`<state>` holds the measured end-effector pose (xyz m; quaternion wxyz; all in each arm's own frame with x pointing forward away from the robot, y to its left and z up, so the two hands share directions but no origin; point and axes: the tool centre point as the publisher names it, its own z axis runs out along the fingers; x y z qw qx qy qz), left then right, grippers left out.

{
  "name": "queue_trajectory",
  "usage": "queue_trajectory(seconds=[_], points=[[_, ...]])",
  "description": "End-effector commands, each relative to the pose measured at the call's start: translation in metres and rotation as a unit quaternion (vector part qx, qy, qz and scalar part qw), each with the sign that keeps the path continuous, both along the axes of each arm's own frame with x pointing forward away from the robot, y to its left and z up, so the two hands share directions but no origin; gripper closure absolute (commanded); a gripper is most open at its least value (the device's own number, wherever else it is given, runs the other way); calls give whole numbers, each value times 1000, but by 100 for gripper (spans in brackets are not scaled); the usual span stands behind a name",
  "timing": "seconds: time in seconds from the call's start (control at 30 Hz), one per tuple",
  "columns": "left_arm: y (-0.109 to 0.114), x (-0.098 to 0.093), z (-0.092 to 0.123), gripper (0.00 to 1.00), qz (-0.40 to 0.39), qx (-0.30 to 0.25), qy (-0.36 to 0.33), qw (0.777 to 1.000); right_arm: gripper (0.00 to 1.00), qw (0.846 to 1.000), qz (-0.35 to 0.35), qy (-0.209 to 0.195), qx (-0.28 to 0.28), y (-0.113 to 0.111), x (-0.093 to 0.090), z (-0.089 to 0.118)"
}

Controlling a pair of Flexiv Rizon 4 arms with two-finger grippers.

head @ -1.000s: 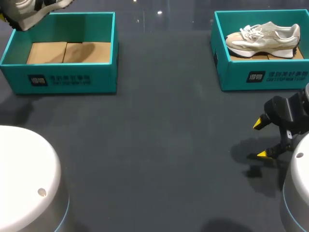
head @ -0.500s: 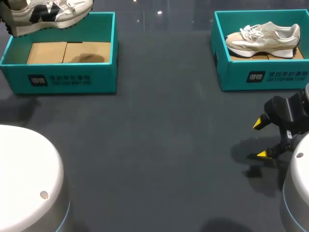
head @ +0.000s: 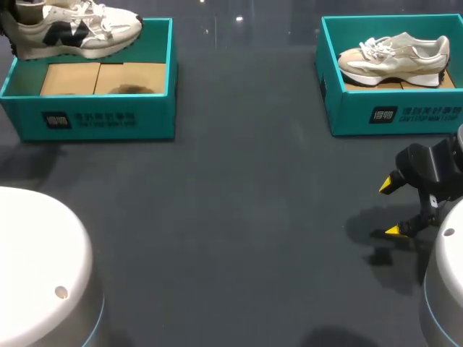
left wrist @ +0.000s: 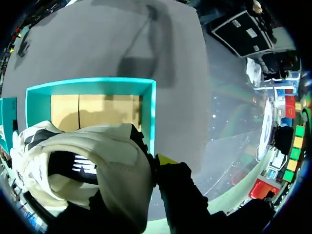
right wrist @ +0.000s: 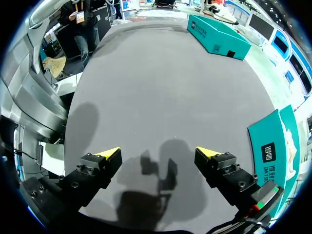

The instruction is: Take the shoe out of the shoebox, open the shoe tongue, remove and reinsert the insole, then place the shoe into the shoebox

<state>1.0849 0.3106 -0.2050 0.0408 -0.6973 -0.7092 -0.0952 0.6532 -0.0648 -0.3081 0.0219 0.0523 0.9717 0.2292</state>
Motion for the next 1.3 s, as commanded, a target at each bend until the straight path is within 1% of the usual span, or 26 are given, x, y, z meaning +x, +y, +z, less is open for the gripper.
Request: queue_trajectory(seconds=[0.03, 0.43, 0.53, 0.6, 0.67, 0.77, 0.83, 1.0, 1.07, 1.3], points=[[5, 6, -2, 100, -22, -2, 10, 1000, 0, 1000, -1, -1, -1, 0, -2, 0], [5, 6, -2, 100, -22, -2, 10, 1000, 0, 1000, -1, -1, -1, 0, -2, 0], [0, 5, -13, 100, -27, -1, 19, 999, 0, 1000, -1, -1, -1, 0, -2, 0], [-4, 3, -21, 100, -29, 9, 15, 999, 0, 1000, -1, -1, -1, 0, -2, 0], [-6, 2, -30, 100, -36, 4, 17, 999, 0, 1000, -1, -1, -1, 0, -2, 0], [-9, 2, -46, 100, -27, 13, 16, 999, 0, 1000, -1, -1, -1, 0, -2, 0], [-10, -1, -52, 100, -30, 8, 26, 999, 0, 1000, -1, -1, -1, 0, -2, 0], [-15, -13, -71, 100, -34, 22, 28, 999, 0, 1000, -1, -1, -1, 0, -2, 0], [-14, -16, -74, 100, -42, 17, 48, 998, 0, 1000, -1, -1, -1, 0, -2, 0], [-13, -16, -72, 100, -42, 18, 45, 998, 0, 1000, -1, -1, -1, 0, -2, 0]])
